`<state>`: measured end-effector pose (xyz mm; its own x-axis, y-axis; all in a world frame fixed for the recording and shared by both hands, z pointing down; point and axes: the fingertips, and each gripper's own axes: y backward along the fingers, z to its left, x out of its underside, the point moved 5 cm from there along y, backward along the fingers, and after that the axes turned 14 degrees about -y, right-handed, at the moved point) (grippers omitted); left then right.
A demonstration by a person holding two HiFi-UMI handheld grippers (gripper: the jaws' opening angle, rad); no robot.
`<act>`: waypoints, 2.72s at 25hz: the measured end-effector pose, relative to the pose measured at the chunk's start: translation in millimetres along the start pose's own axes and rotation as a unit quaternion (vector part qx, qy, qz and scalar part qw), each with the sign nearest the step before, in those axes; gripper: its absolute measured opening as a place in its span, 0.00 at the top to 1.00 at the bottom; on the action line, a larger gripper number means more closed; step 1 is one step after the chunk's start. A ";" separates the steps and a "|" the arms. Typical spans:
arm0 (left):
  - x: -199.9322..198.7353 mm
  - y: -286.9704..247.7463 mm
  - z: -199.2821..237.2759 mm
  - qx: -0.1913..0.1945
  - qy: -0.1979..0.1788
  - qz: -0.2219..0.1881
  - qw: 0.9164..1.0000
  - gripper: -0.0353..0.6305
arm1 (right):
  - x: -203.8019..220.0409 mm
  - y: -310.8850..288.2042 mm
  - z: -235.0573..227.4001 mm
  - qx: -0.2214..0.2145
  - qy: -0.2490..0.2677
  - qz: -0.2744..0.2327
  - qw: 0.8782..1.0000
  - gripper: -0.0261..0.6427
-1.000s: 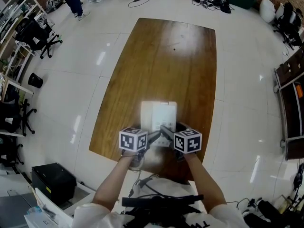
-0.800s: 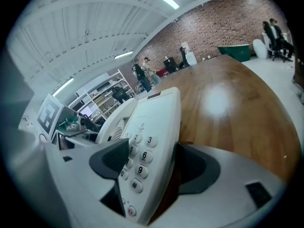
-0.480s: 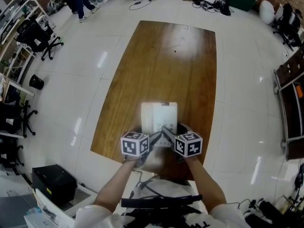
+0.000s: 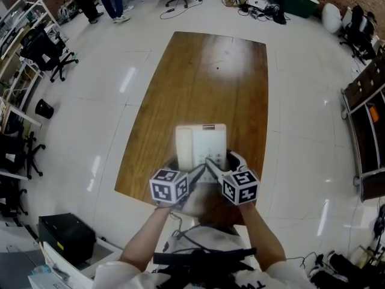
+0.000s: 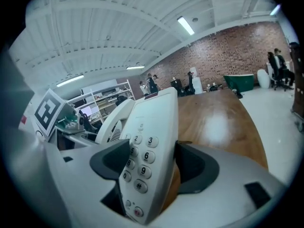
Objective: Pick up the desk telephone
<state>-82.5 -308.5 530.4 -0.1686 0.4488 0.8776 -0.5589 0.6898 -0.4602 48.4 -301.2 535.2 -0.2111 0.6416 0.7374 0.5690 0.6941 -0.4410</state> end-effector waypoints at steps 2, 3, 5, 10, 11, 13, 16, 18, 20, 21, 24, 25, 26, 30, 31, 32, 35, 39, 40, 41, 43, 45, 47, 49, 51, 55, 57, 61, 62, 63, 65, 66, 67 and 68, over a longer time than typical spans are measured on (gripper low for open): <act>-9.9 8.9 -4.2 -0.001 -0.005 -0.014 1.000 0.36 | -8.0 9.3 8.6 -0.002 0.012 -0.014 1.000 0.49; -14.6 13.4 -6.3 -0.002 -0.009 -0.020 1.000 0.36 | -11.4 13.8 12.7 -0.003 0.018 -0.021 1.000 0.49; -23.8 21.7 -9.3 -0.003 -0.016 -0.031 0.999 0.36 | -18.1 21.4 20.7 -0.005 0.028 -0.036 0.999 0.49; -41.2 41.4 -16.5 -0.006 -0.026 -0.061 0.998 0.36 | -31.6 39.0 39.7 -0.010 0.051 -0.064 0.997 0.49; -43.9 45.6 -18.5 -0.007 -0.026 -0.067 0.997 0.36 | -33.7 43.0 43.4 -0.010 0.056 -0.069 0.996 0.49; -50.2 53.9 -22.5 -0.008 -0.030 -0.079 0.996 0.36 | -38.0 51.0 50.7 -0.012 0.067 -0.080 0.994 0.49; -61.3 66.0 -28.8 -0.011 -0.041 -0.096 0.994 0.37 | -45.5 62.9 61.3 -0.016 0.079 -0.098 0.992 0.49; -69.3 74.9 -33.8 -0.013 -0.049 -0.108 0.993 0.37 | -50.9 71.9 68.9 -0.019 0.086 -0.111 0.990 0.49; -77.2 83.9 -38.6 -0.014 -0.055 -0.121 0.991 0.37 | -56.1 81.3 76.8 -0.021 0.094 -0.124 0.988 0.49; -80.8 88.5 -41.1 -0.014 -0.058 -0.127 0.990 0.37 | -58.5 86.1 80.8 -0.022 0.098 -0.130 0.986 0.49; -91.0 102.5 -49.8 -0.014 -0.069 -0.146 0.987 0.37 | -64.7 101.5 92.9 -0.022 0.112 -0.150 0.982 0.49; -94.3 107.1 -53.2 -0.014 -0.073 -0.152 0.986 0.37 | -66.5 107.0 96.7 -0.022 0.116 -0.156 0.981 0.49; -97.5 111.5 -56.6 -0.014 -0.077 -0.157 0.984 0.37 | -68.0 112.5 100.4 -0.022 0.120 -0.162 0.979 0.49; -109.1 125.8 -69.2 -0.012 -0.090 -0.177 0.980 0.37 | -73.8 132.5 111.4 -0.019 0.132 -0.186 0.974 0.49; -111.5 128.3 -71.8 -0.011 -0.093 -0.181 0.979 0.37 | -75.1 136.6 113.2 -0.018 0.134 -0.190 0.972 0.49; -113.1 130.7 -74.3 -0.010 -0.094 -0.185 0.978 0.37 | -75.6 140.2 114.8 -0.018 0.136 -0.195 0.971 0.50; -116.5 139.0 -81.3 -0.012 -0.099 -0.190 0.977 0.37 | -75.0 149.6 119.8 -0.021 0.138 -0.203 0.969 0.50; -124.4 154.4 -90.8 -0.016 -0.110 -0.195 0.975 0.37 | -76.7 163.6 130.4 -0.032 0.141 -0.217 0.965 0.50; -126.7 158.3 -92.4 -0.017 -0.114 -0.197 0.974 0.37 | -77.7 166.4 133.4 -0.034 0.142 -0.222 0.964 0.50; -128.7 161.7 -93.4 -0.018 -0.116 -0.200 0.973 0.37 | -78.6 168.7 136.1 -0.036 0.142 -0.226 0.963 0.50; -131.5 167.1 -94.3 -0.020 -0.119 -0.206 0.971 0.37 | -79.9 171.9 140.8 -0.038 0.144 -0.231 0.961 0.50; -133.3 171.3 -94.8 -0.021 -0.121 -0.210 0.970 0.37 | -80.6 174.2 144.4 -0.039 0.145 -0.235 0.960 0.50; -133.8 174.1 -94.7 -0.023 -0.122 -0.212 0.969 0.37 | -80.2 175.0 146.7 -0.041 0.143 -0.238 0.960 0.50; -132.5 175.6 -93.6 -0.024 -0.122 -0.210 0.970 0.37 | -78.2 174.1 147.7 -0.041 0.140 -0.238 0.960 0.50; -130.0 176.5 -91.6 -0.024 -0.119 -0.208 0.971 0.38 | -75.6 172.3 149.0 -0.040 0.139 -0.236 0.961 0.50; -125.5 178.1 -88.4 -0.025 -0.115 -0.205 0.972 0.38 | -71.8 169.5 151.3 -0.038 0.139 -0.232 0.962 0.50; -124.7 179.9 -86.6 -0.026 -0.115 -0.205 0.972 0.38 | -70.6 168.4 153.5 -0.037 0.141 -0.230 0.962 0.50; -124.8 182.5 -84.3 -0.026 -0.117 -0.206 0.971 0.38 | -69.7 167.1 156.7 -0.036 0.142 -0.231 0.962 0.50; -124.6 182.2 -84.2 -0.026 -0.117 -0.205 0.971 0.38 | -69.5 167.0 156.6 -0.036 0.142 -0.231 0.962 0.50; -124.5 181.8 -84.0 -0.026 -0.117 -0.205 0.971 0.38 | -69.4 166.8 156.3 -0.035 0.142 -0.230 0.962 0.50; -124.8 181.4 -83.3 -0.026 -0.116 -0.204 0.972 0.38 | -69.8 166.1 156.3 -0.034 0.143 -0.230 0.962 0.50; -125.0 181.6 -83.0 -0.027 -0.116 -0.204 0.972 0.38 | -69.9 165.9 156.6 -0.034 0.143 -0.229 0.962 0.50; -125.0 181.9 -82.8 -0.027 -0.116 -0.204 0.972 0.38 | -69.8 165.9 157.0 -0.034 0.143 -0.229 0.962 0.50; -124.9 182.3 -82.7 -0.027 -0.116 -0.204 0.972 0.38 | -69.6 165.9 157.3 -0.034 0.143 -0.229 0.962 0.50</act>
<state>-96.2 -191.8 325.7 -0.1244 -0.0036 0.9922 -0.5756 0.8148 -0.0693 32.4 -179.4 330.3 -0.2306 0.1515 0.9612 0.5204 0.8539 -0.0097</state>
